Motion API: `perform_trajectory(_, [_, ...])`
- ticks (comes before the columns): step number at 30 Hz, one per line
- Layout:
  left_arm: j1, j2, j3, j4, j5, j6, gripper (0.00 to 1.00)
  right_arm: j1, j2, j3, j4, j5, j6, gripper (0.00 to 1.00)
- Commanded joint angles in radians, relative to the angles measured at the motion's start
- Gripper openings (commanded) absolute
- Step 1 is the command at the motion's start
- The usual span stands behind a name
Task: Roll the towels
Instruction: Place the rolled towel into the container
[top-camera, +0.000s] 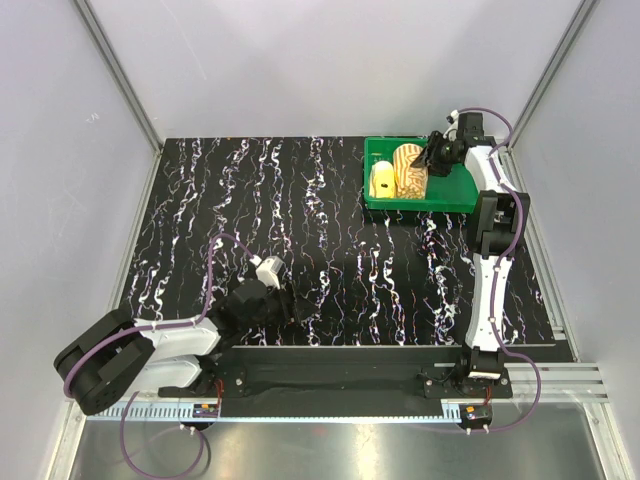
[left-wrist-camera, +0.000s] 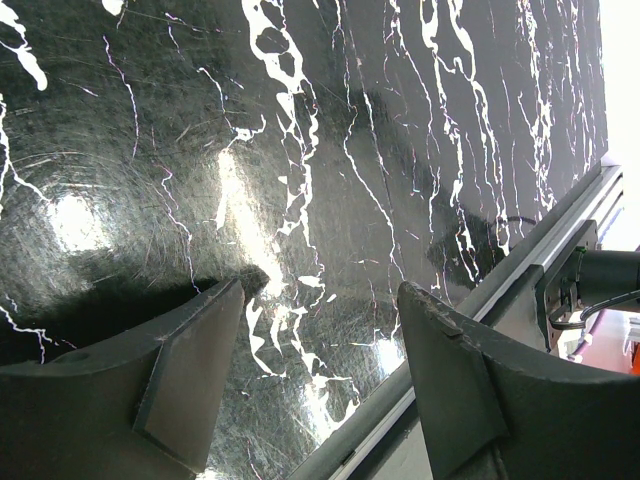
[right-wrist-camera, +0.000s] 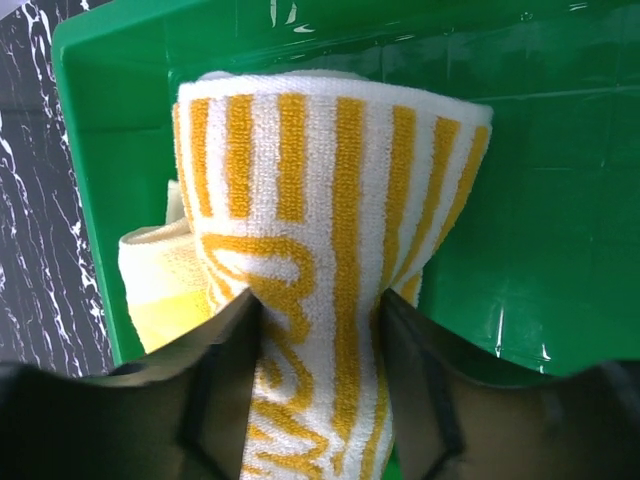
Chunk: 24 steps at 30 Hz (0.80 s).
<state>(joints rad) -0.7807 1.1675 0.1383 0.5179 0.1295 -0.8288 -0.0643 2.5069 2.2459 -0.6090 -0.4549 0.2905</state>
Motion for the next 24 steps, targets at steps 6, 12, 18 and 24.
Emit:
perform_trajectory(6, [0.006,0.024,-0.003,-0.078,-0.007,0.030,0.70,0.003,-0.062,-0.028,-0.035,0.071,-0.019,0.84])
perform_trajectory(12, [0.006,0.018,-0.008,-0.076,-0.008,0.028,0.70,0.003,-0.108,0.006,-0.086,0.087,-0.024,0.93])
perform_trajectory(18, [0.006,0.011,-0.014,-0.073,-0.010,0.028,0.70,0.003,-0.171,0.011,-0.107,0.071,-0.017,1.00])
perform_trajectory(24, [0.006,0.006,-0.019,-0.068,-0.010,0.026,0.71,0.004,-0.221,0.026,-0.136,0.051,-0.019,1.00])
